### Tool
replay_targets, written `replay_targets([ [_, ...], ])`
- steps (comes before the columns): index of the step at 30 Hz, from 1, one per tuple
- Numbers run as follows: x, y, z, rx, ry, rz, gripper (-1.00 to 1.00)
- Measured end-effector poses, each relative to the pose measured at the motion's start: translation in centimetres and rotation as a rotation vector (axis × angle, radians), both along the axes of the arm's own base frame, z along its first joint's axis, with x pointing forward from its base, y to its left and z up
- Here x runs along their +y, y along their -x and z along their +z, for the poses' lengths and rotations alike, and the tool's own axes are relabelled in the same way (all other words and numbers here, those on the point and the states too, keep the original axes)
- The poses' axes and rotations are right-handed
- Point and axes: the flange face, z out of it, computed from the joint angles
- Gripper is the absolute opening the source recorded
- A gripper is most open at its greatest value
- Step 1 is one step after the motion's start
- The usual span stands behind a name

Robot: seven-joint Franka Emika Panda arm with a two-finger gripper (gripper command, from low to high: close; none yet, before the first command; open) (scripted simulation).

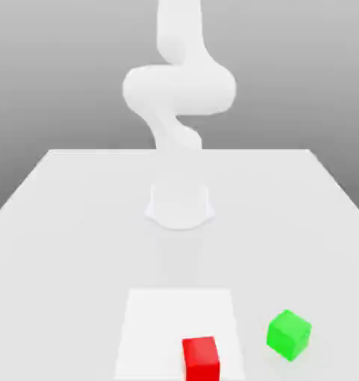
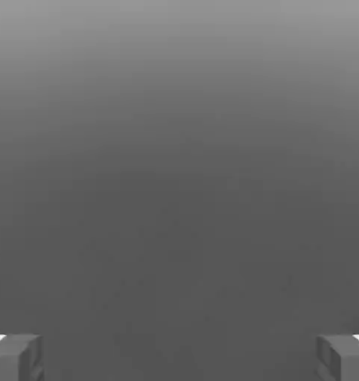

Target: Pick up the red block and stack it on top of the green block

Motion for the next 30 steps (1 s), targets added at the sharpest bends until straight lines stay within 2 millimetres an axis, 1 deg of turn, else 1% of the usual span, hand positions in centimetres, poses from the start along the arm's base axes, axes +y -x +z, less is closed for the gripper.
replay_targets([
  [3,0.3,-3.8,-4.8,0.088,0.007,0.013,0.00],
  [7,0.8,-7.7,-11.5,0.201,0.016,0.031,0.00],
  [11,1.3,-10.5,-18.6,0.313,0.024,0.049,0.00],
  [14,1.6,-11.9,-24.2,0.397,0.029,0.063,0.00],
  [16,1.9,-12.4,-28.0,0.453,0.033,0.073,0.00],
  [19,2.3,-12.7,-33.7,0.536,0.039,0.089,0.00],
  [22,2.6,-12.3,-39.4,0.620,0.044,0.104,0.00],
  [25,2.8,-11.3,-44.9,0.702,0.048,0.117,0.00],
  [30,2.9,-11.0,-52.0,0.728,0.049,0.122,0.00],
])
